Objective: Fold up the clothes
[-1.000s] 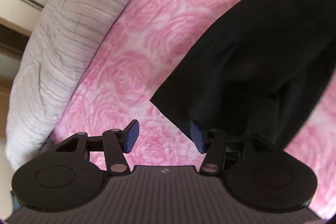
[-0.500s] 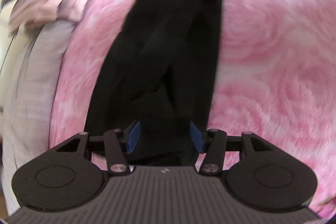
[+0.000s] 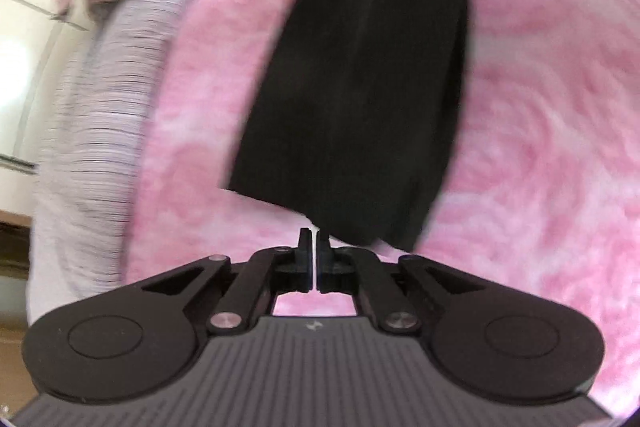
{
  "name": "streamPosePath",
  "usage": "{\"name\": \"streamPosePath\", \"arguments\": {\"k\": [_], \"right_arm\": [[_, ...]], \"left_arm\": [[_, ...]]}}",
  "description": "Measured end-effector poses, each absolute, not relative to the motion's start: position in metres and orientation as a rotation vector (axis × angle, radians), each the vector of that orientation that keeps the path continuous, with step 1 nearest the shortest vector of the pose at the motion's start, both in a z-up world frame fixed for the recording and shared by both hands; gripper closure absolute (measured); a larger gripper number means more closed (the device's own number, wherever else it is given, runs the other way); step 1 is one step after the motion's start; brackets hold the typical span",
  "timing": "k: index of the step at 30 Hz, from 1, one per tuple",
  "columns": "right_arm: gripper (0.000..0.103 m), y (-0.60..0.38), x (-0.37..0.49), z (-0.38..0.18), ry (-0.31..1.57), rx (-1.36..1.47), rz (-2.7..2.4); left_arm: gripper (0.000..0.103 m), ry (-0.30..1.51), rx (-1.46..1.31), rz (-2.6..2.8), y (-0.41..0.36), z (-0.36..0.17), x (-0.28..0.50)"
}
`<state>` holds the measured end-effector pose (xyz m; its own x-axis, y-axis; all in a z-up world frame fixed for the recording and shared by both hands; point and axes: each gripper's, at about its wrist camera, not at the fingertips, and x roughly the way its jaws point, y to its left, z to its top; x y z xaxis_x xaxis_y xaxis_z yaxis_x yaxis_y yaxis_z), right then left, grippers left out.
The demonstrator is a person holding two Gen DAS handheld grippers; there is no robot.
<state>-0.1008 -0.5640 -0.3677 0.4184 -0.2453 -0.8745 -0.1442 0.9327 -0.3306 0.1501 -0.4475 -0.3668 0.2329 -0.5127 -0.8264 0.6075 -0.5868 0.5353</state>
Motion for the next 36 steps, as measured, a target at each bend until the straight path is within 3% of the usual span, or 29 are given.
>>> {"name": "streamPosePath", "arguments": {"k": [2,4,5,6,16,18,22,31,36], "right_arm": [[0.085,-0.568,-0.101,-0.373,1.164,-0.345,-0.077],[0.055,-0.566,-0.108,-0.373,1.168,-0.329,-0.101],[0.052,-0.565,-0.113,-0.373,1.169,-0.322,-0.114],[0.052,-0.565,-0.118,-0.373,1.173,-0.305,-0.121],[0.052,-0.585,-0.204,-0.351,1.22,-0.042,-0.453],[0.052,-0.598,-0.234,-0.346,1.214,0.014,-0.554],[0.052,-0.635,-0.314,-0.342,1.17,0.237,-0.784],[0.052,-0.782,-0.493,-0.342,0.882,0.679,-1.116],[0.052,-0.891,-0.571,-0.343,0.7,0.81,-1.171]], "left_arm": [[0.098,0.082,1.593,-1.532,-0.443,-0.37,0.143],[0.097,0.076,1.584,-1.523,-0.433,-0.367,0.139],[0.091,0.077,1.578,-1.519,-0.43,-0.366,0.137],[0.087,0.082,1.572,-1.516,-0.429,-0.365,0.134],[0.084,0.092,1.488,-1.509,-0.455,-0.344,0.09],[0.071,0.075,1.477,-1.537,-0.469,-0.339,0.067],[0.07,0.044,1.437,-1.598,-0.502,-0.33,0.004],[0.062,-0.01,1.415,-1.844,-0.595,-0.34,-0.202],[0.061,0.098,1.407,-1.867,-0.675,-0.355,-0.275]]}}
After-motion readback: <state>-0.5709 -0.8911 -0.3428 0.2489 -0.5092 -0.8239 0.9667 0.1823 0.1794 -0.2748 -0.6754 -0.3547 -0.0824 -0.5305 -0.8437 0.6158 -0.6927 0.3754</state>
